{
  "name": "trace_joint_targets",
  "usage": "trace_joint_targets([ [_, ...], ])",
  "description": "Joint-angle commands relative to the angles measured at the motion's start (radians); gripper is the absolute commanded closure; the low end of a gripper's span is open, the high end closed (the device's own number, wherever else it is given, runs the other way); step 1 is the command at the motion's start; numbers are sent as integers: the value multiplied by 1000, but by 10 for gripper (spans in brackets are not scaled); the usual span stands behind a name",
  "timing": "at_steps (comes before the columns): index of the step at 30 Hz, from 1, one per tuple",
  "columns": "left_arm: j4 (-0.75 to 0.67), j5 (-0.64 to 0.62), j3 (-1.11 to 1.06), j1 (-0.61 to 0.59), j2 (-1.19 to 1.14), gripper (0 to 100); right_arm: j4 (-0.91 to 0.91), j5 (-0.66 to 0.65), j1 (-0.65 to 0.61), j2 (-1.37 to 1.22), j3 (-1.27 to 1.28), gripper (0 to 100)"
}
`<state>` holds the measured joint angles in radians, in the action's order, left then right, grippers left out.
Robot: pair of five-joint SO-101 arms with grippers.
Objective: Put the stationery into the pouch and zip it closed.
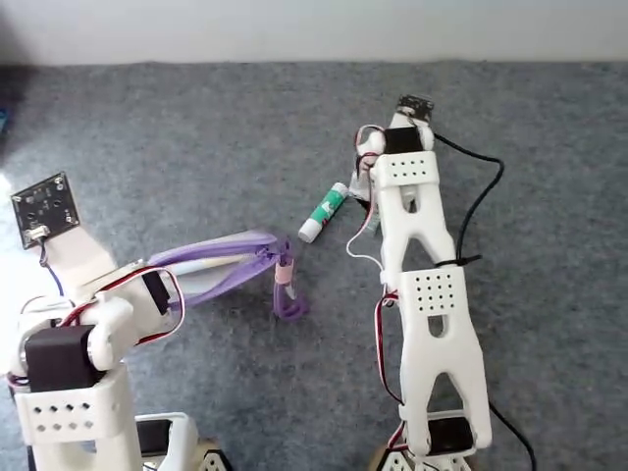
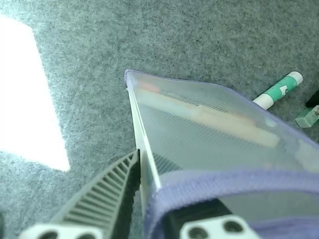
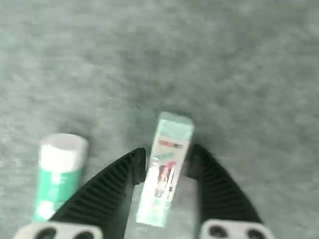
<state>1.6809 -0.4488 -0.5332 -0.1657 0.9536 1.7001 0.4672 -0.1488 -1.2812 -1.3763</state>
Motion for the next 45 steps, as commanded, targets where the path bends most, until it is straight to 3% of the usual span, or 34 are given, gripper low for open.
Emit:
trace_joint_targets([
  [1, -14, -6, 2, 2, -5, 987, 71, -55, 18, -1, -5, 995],
  [13, -14, -6, 5, 2, -5, 987, 99, -215, 59, 260, 83, 991],
  [22, -14, -6, 5, -3, -5, 987, 96, -253, 39, 898, 812, 991],
  [27, -15, -8, 5, -3, -5, 987, 94, -301, -16, 1267, 1068, 991],
  [33, -35, -9, 4, 2, -5, 987, 94, -321, -179, 1621, 1157, 991],
  [40, -35, -9, 4, 2, -5, 987, 90, -288, -506, 1896, 1155, 991],
  [45, -35, -9, 7, 2, -5, 987, -48, -281, -708, 2022, 1168, 991],
])
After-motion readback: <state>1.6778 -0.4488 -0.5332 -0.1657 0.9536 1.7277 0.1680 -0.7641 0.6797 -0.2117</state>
